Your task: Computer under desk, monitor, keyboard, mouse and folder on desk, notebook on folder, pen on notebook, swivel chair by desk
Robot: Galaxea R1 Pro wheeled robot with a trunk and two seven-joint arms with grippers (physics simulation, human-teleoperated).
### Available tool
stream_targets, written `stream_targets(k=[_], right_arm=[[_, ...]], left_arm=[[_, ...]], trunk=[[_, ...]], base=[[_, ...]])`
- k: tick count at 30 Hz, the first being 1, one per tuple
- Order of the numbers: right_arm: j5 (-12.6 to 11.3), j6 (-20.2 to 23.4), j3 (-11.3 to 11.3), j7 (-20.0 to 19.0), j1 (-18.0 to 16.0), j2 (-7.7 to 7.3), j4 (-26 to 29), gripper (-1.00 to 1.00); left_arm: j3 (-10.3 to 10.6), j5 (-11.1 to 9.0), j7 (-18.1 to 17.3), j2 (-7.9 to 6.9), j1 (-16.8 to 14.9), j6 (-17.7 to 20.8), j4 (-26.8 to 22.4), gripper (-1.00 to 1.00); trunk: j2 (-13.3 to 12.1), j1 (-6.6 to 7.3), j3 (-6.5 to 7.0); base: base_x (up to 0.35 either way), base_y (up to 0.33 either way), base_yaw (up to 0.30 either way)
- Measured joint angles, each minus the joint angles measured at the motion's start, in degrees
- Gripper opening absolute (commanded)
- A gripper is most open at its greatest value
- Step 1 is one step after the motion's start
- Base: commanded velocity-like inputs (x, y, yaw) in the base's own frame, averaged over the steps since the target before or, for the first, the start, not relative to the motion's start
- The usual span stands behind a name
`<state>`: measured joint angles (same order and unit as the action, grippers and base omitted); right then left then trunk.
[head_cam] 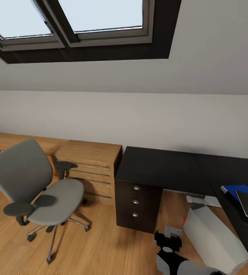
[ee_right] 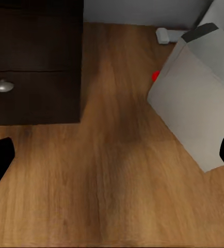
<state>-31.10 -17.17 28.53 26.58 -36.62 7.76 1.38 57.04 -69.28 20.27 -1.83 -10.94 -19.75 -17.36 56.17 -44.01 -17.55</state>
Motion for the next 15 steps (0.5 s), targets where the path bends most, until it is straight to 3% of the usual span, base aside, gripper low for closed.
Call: stream_targets(k=[6, 15], right_arm=[[0.1, -3.0, 0.4, -3.2, 6.2, -0.3, -1.9, 1.0], [0.1, -13.7, 0.7, -4.5, 14.3, -1.62, -2.5, 1.0]], left_arm=[[0.0, -0.1, 0.0, -0.07, 0.0, 0.3, 0.1, 1.0], [-0.1, -0.2, 0.0, -0.07, 0.0, 1.2, 0.2, 1.0]], trunk=[[-2.4, 1.32, 1.08], [-6.0, 3.3, 2.7]], base=[[-0.002, 0.0, 0.279], [0.0, 0.0, 0.28]])
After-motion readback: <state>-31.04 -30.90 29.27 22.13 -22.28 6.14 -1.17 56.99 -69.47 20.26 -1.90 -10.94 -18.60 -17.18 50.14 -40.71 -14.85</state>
